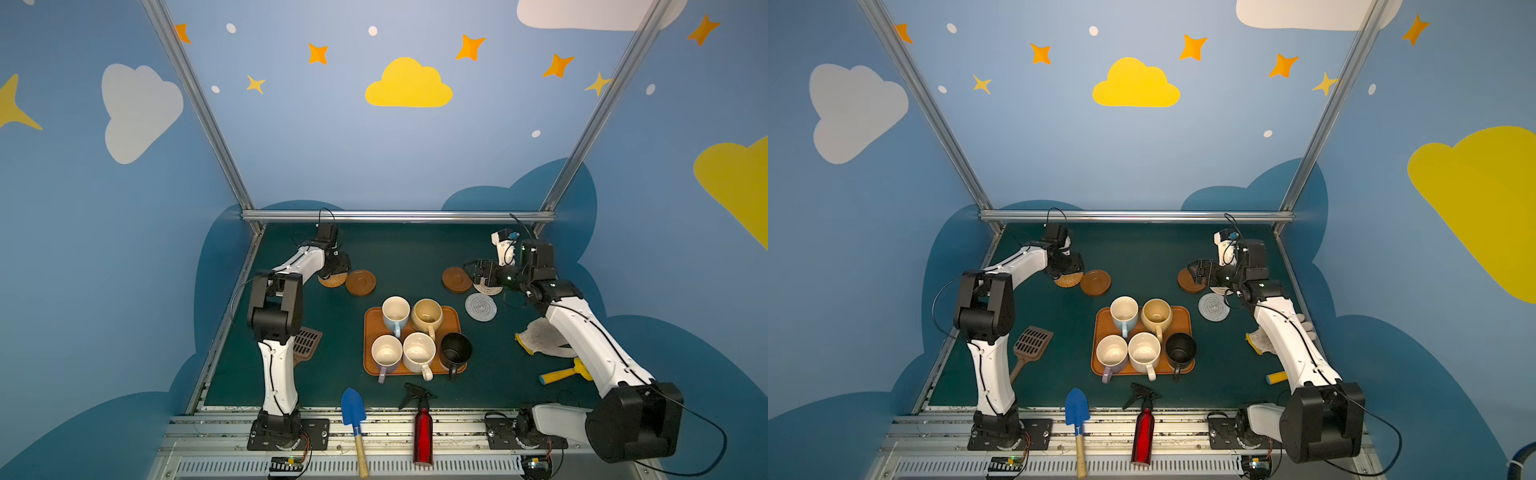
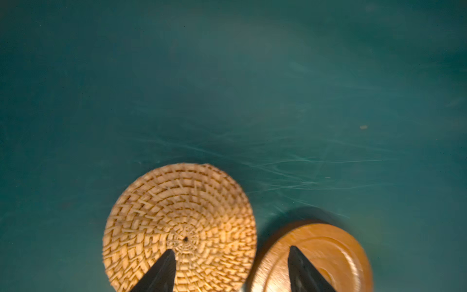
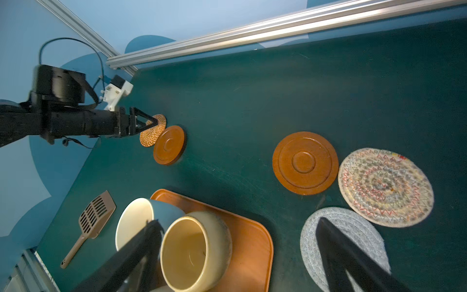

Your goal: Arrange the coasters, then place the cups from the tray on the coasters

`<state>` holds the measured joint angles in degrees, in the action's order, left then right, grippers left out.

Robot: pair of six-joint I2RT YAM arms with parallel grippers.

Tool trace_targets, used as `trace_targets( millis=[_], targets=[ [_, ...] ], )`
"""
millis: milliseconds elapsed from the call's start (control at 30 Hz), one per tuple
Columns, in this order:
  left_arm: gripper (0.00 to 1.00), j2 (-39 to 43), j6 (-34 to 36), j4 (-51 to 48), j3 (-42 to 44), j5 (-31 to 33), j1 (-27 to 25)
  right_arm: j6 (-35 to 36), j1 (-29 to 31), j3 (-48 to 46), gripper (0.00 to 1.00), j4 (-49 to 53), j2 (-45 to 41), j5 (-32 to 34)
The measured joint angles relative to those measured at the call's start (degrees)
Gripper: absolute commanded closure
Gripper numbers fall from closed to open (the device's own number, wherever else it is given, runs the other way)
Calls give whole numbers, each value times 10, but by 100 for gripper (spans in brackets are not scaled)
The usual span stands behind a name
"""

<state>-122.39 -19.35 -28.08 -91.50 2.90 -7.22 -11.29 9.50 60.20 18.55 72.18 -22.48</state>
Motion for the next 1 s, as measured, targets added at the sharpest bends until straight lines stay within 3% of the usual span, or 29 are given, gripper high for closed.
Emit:
trace_targets(
  millis=[300, 533, 667, 833, 1000],
  targets=[
    [38, -6, -37, -21, 8, 36, -3, 6, 14, 33, 7, 52, -9, 1],
    [38, 58, -71, 4, 105, 55, 1, 32, 103, 127, 7, 109, 41, 12],
    [38, 64, -81, 9, 116, 59, 2, 34, 127, 146, 7, 123, 71, 12],
    [35, 75, -83, 33, 136, 57, 4, 36, 137, 148, 7, 132, 85, 15],
    [25, 76, -81, 40, 137, 53, 4, 38, 139, 148, 7, 135, 85, 19]
  ],
)
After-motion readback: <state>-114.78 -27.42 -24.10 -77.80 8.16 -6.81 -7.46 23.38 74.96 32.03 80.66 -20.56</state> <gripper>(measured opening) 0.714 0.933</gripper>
